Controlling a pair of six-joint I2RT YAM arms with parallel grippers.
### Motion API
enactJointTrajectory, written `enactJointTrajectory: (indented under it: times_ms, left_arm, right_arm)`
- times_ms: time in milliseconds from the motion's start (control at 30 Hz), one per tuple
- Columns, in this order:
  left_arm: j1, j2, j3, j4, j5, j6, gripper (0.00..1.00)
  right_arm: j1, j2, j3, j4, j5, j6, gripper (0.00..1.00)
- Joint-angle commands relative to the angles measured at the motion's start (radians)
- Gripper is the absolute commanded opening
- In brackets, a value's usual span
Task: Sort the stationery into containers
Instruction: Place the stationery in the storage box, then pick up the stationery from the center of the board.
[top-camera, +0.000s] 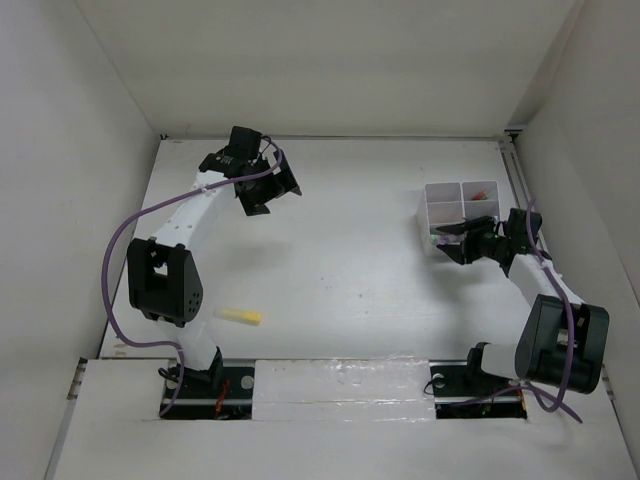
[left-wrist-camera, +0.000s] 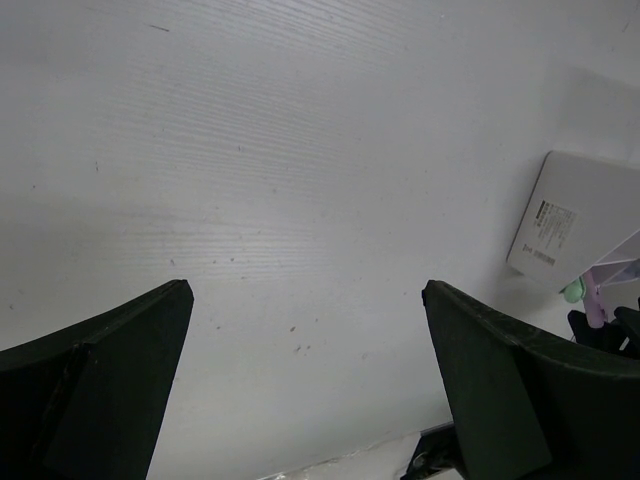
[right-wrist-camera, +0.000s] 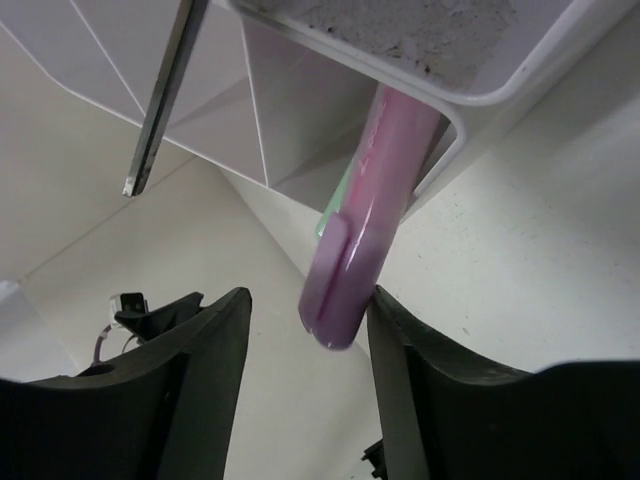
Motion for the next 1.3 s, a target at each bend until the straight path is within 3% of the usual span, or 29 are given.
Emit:
enactJointTrajectory:
  times_ms: [0, 267, 433, 567, 733, 833, 900, 1100, 1267]
  left_arm:
    - [0.002, -0.029, -0.006, 0.006, 0.012, 0.006, 1.0]
    - [0.002, -0.019, -0.006, 0.015, 0.012, 0.006, 1.0]
    - [0.002, -0.019, 0.003, 0.015, 0.012, 0.006, 1.0]
    - [0.022, -0.019, 0.014, -0.019, -0.049, -0.007, 1.0]
    - [0.078, -0.019, 0.003, -0.031, -0.049, -0.007, 1.0]
    - [0.091, -0.019, 0.003, -0.069, -0.098, -0.028, 1.0]
    - [0.091, -0.038, -0.006, -0.095, -0.117, -0.042, 1.0]
    - [0.091, -0.131, -0.059, -0.198, -0.195, -0.111, 1.0]
    - [0.1, -0.249, -0.188, -0.31, -0.22, -0.187, 1.0]
  right_arm:
    - [-0.009, 0.004, 0.026, 0.041, -0.016, -0.001, 0.57]
    - [-0.009, 0.013, 0.077, 0.051, -0.016, -0.001, 0.61]
    - [0.039, 0.013, 0.172, 0.051, -0.027, -0.052, 0.77]
    - [0.096, 0.013, 0.345, -0.088, 0.039, -0.173, 0.92]
    - [0.128, -0.004, 0.355, -0.145, 0.011, -0.187, 0.92]
    - [0.189, -0.034, 0.391, -0.179, 0.075, -0.22, 0.94]
    - [0.256, -0.045, 0.443, -0.229, 0.161, -0.263, 1.0]
    - [0.45, 0.085, 0.764, -0.494, 0.356, -0.551, 1.0]
    - [0.646, 0.136, 0.887, -0.53, 0.419, -0.717, 1.0]
